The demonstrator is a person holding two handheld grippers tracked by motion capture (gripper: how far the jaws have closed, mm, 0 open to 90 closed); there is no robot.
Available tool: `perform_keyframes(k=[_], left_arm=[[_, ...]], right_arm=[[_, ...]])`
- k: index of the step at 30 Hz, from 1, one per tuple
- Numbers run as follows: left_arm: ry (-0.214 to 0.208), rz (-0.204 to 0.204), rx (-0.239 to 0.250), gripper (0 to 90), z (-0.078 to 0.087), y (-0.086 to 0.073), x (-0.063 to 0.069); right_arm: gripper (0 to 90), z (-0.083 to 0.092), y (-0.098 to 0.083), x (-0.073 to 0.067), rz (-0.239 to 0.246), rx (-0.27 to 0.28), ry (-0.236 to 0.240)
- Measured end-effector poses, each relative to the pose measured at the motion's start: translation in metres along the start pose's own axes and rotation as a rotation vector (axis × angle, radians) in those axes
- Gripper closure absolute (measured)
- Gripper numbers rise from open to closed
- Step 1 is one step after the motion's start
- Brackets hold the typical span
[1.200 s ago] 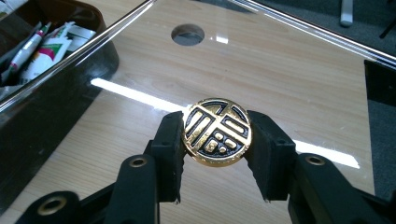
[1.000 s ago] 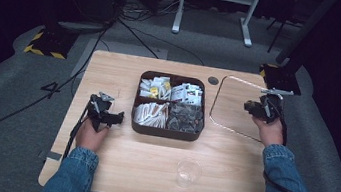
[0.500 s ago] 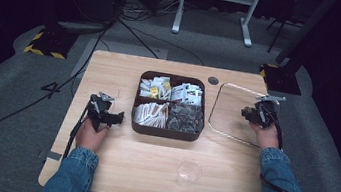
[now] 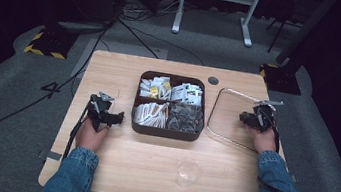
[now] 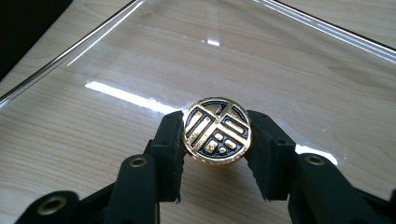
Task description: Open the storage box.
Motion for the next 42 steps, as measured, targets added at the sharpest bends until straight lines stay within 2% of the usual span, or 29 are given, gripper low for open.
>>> perform_keyframes(k=[15, 28, 32, 35, 42], left_arm=[[0.0, 0.0, 0.0, 13.8, 0.0, 0.0, 0.0], [0.0, 0.0, 0.0, 13.8, 0.0, 0.0, 0.0], [0.0, 0.0, 0.0, 13.8, 0.0, 0.0, 0.0], [0.0, 0.0, 0.0, 13.9, 0.0, 0.0, 0.0], [0.0, 0.0, 0.0, 13.8, 0.0, 0.0, 0.0]], right_arm=[[57.9, -0.008, -0.009, 0.005, -0.028, -0.024, 0.015], [57.0, -0.008, -0.01, 0.006, -0.083, -0.026, 0.048], [50.9, -0.008, -0.01, 0.007, -0.104, -0.025, 0.066], [46.0, -0.005, -0.01, 0.008, -0.155, -0.022, 0.095], [42.6, 0.004, -0.005, 0.009, -0.168, 0.011, 0.099]])
Point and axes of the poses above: each handheld gripper's, and its own axes: z roughly backward along the jaws, y roughly out of its top, x roughly to its right, the point moved 5 cm from there along -z, roughly forward along the jaws, and after that the axes turned 9 degrees about -x, right-handed, at the moved point
